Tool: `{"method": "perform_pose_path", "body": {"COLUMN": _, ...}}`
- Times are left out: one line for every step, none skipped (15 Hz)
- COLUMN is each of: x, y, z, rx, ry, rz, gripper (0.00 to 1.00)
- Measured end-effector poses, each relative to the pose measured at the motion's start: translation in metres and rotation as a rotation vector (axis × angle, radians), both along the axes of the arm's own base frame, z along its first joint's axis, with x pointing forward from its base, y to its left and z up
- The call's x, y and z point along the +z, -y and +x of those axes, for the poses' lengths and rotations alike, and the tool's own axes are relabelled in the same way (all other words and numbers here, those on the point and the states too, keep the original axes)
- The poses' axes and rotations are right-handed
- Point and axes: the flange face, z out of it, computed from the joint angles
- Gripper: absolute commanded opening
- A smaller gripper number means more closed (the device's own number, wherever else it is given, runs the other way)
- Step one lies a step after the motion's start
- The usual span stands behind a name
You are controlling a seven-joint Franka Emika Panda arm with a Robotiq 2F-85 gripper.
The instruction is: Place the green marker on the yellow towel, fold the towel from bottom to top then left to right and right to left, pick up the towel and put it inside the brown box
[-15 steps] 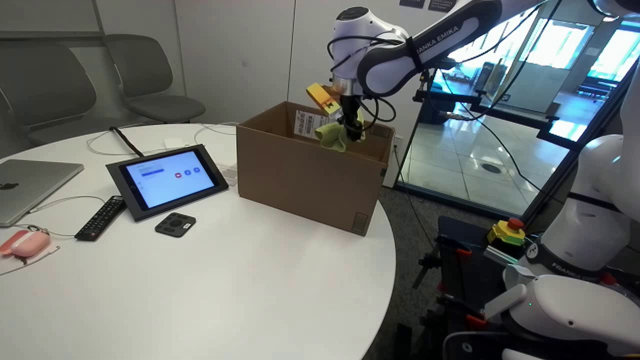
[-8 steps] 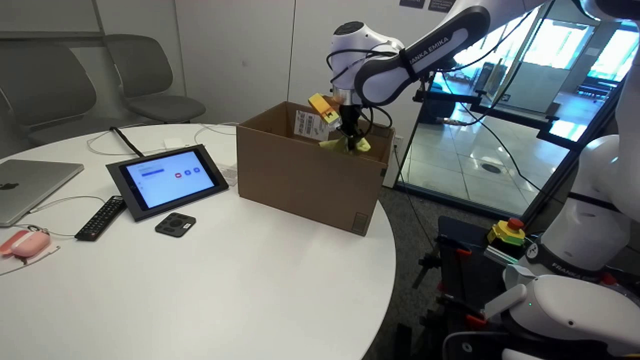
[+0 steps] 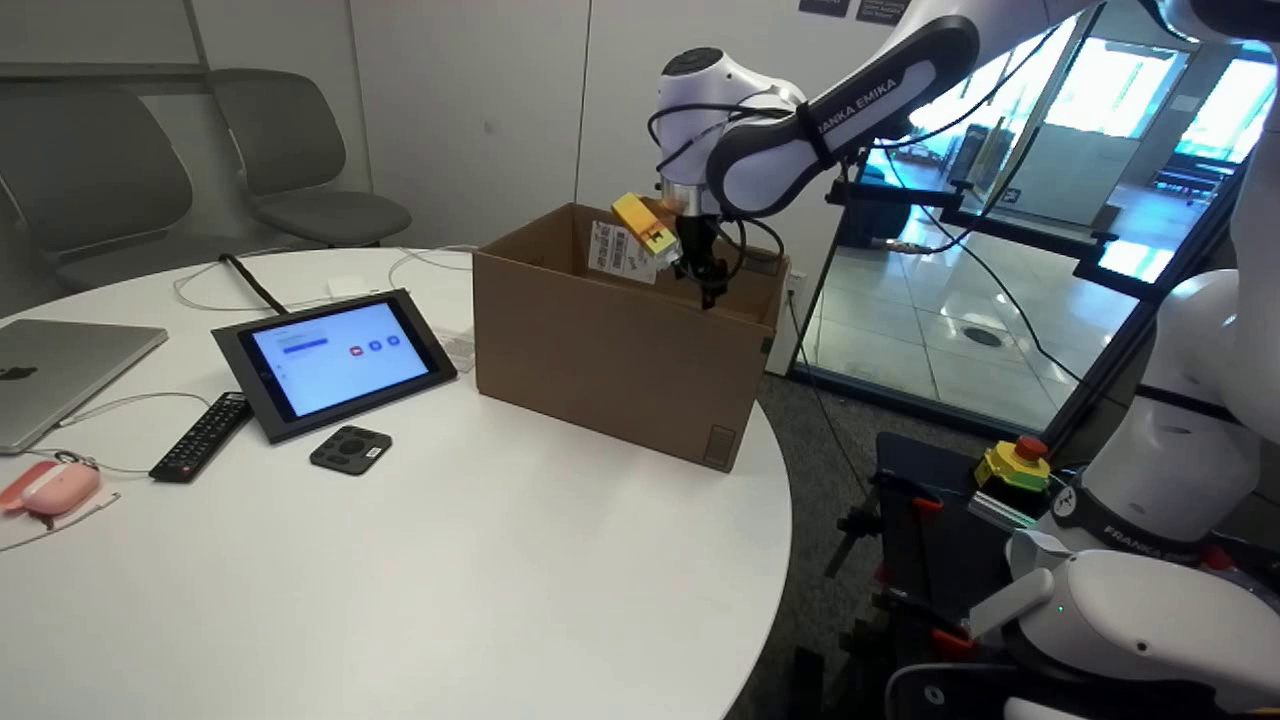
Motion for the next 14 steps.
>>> {"method": "perform_pose_path", "body": {"x": 0.002, "y": -0.009, "z": 0.001, "rx": 0.043, "ry": -0.006, "rz": 0.004, "gripper": 1.0}}
{"method": "perform_pose_path", "body": {"x": 0.006, "y": -0.023, "z": 0.002, "rx": 0.095, "ry": -0.013, "rz": 0.011, "gripper": 1.0}}
{"method": "perform_pose_path", "body": {"x": 0.011, "y": -0.039, "z": 0.002, "rx": 0.148, "ry": -0.018, "rz": 0.017, "gripper": 1.0}}
{"method": "perform_pose_path", "body": {"x": 0.017, "y": -0.058, "z": 0.002, "rx": 0.204, "ry": -0.02, "rz": 0.025, "gripper": 1.0}}
{"method": "perform_pose_path", "body": {"x": 0.025, "y": -0.077, "z": 0.0, "rx": 0.261, "ry": -0.025, "rz": 0.032, "gripper": 0.99}}
{"method": "perform_pose_path", "body": {"x": 0.034, "y": -0.097, "z": -0.002, "rx": 0.318, "ry": -0.032, "rz": 0.037, "gripper": 1.0}}
{"method": "perform_pose_path", "body": {"x": 0.044, "y": -0.115, "z": -0.006, "rx": 0.373, "ry": -0.038, "rz": 0.043, "gripper": 1.0}}
{"method": "perform_pose_path", "body": {"x": 0.055, "y": -0.132, "z": -0.01, "rx": 0.429, "ry": -0.043, "rz": 0.052, "gripper": 1.0}}
{"method": "perform_pose_path", "body": {"x": 0.066, "y": -0.148, "z": -0.015, "rx": 0.483, "ry": -0.048, "rz": 0.064, "gripper": 1.0}}
{"method": "perform_pose_path", "body": {"x": 0.078, "y": -0.162, "z": -0.021, "rx": 0.539, "ry": -0.052, "rz": 0.075, "gripper": 1.0}}
{"method": "perform_pose_path", "body": {"x": 0.089, "y": -0.174, "z": -0.028, "rx": 0.593, "ry": -0.058, "rz": 0.088, "gripper": 1.0}}
{"method": "perform_pose_path", "body": {"x": 0.1, "y": -0.184, "z": -0.034, "rx": 0.646, "ry": -0.062, "rz": 0.099, "gripper": 1.0}}
{"method": "perform_pose_path", "body": {"x": 0.11, "y": -0.193, "z": -0.041, "rx": 0.699, "ry": -0.068, "rz": 0.112, "gripper": 1.0}}
{"method": "perform_pose_path", "body": {"x": 0.12, "y": -0.201, "z": -0.048, "rx": 0.754, "ry": -0.072, "rz": 0.123, "gripper": 1.0}}
